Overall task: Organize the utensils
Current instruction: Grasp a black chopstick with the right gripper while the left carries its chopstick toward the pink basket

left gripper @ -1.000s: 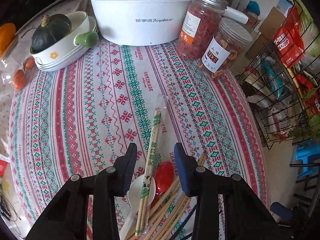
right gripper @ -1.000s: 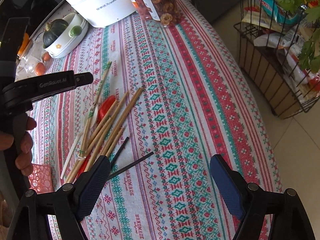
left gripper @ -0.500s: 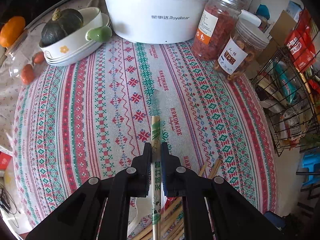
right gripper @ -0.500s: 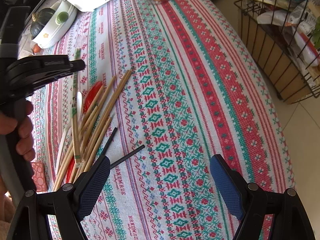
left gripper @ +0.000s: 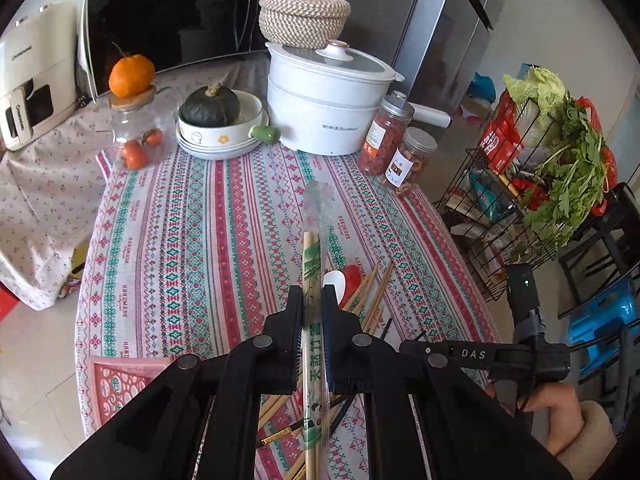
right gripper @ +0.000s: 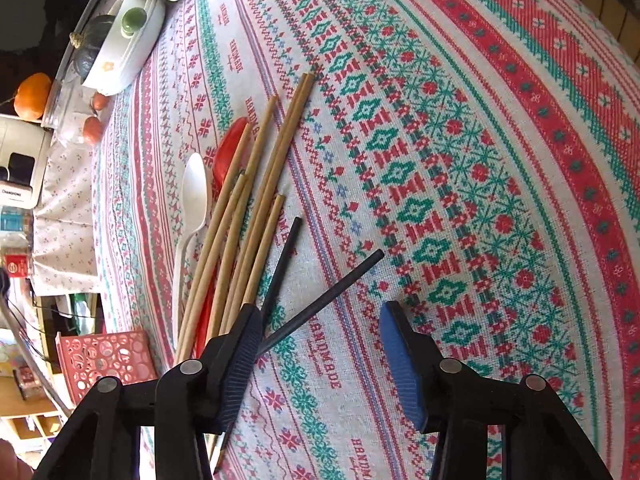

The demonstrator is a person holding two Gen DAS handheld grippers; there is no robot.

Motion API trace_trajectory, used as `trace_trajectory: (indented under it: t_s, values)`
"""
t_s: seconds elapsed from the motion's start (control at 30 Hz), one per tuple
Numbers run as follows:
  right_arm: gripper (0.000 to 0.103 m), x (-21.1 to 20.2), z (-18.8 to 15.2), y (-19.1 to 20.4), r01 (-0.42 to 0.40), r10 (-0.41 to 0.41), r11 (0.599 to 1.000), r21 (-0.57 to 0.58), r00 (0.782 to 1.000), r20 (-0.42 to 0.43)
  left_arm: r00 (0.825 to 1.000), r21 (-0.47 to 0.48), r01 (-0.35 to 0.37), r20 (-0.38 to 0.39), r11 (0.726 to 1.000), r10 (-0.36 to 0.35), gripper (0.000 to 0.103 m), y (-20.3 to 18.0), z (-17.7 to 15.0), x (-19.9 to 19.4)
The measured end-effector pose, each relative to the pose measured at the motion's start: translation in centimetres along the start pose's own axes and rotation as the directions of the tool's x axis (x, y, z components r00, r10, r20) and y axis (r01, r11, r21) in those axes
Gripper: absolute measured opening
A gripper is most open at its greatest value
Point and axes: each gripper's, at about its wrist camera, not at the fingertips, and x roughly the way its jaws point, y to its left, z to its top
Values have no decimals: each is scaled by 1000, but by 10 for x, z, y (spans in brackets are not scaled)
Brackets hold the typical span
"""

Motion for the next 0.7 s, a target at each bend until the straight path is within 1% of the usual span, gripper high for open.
trace_trajectory:
  t_s: [0.03, 0.1, 0.13, 0.2, 0.23, 0.27, 0.3, 0.37, 0.4, 0.43, 0.47, 0.5, 0.6, 0.7]
  values:
    - [52, 3, 2, 3, -3, 3, 1000, 10, 1000, 6, 1000, -10, 1, 12, 1000, -1, 9, 5, -6, -6]
    - [45, 7, 1, 6, -18, 17, 999, 31, 1000, 10, 999, -29, 8, 35, 1000, -7, 9, 15, -18, -21]
    - [44, 9, 1, 7, -22, 21, 999, 42, 1000, 17, 999, -35, 5, 51, 999, -3, 9, 20, -23, -27]
    - [36, 9, 0, 9, -19, 17, 998, 57, 999, 38, 996, -42, -5, 92, 999, 8, 9, 27, -31, -40]
    - [34, 11, 0, 8, -26, 22, 997, 74, 998, 51, 993, -42, -11, 117, 999, 16, 9, 31, -35, -46]
    - [29, 12, 0, 6, -37, 32, 995, 94, 998, 62, 989, -41, -18, 146, 999, 23, 9, 36, -38, -52]
    - [20, 12, 0, 4, -49, 41, 992, 116, 996, 74, 984, -40, -20, 177, 999, 27, 9, 39, -42, -58]
    - [7, 14, 1, -3, -62, 48, 986, 152, 995, 89, 966, -35, 5, 260, 999, 5, 9, 49, -50, -68]
    - [6, 15, 1, -6, -82, 66, 983, 165, 993, 98, 952, -36, 19, 306, 999, -7, 9, 55, -55, -73]
    - [6, 16, 1, -8, -103, 86, 979, 176, 991, 101, 947, -40, 10, 323, 999, 3, 9, 59, -57, -75]
    - [6, 15, 2, -10, -119, 102, 977, 178, 989, 103, 947, -36, 5, 321, 999, 7, 9, 61, -57, -76]
    - [5, 16, 4, -11, -130, 113, 976, 177, 988, 106, 942, -27, 6, 335, 1000, 3, 9, 63, -55, -79]
    - [5, 13, 2, -14, -146, 128, 974, 172, 986, 109, 905, -25, -43, 423, 999, 50, 9, 75, -55, -93]
    - [5, 2, -1, -6, -144, 127, 980, 134, 984, 128, 863, -78, -71, 496, 994, 100, 9, 92, -53, -102]
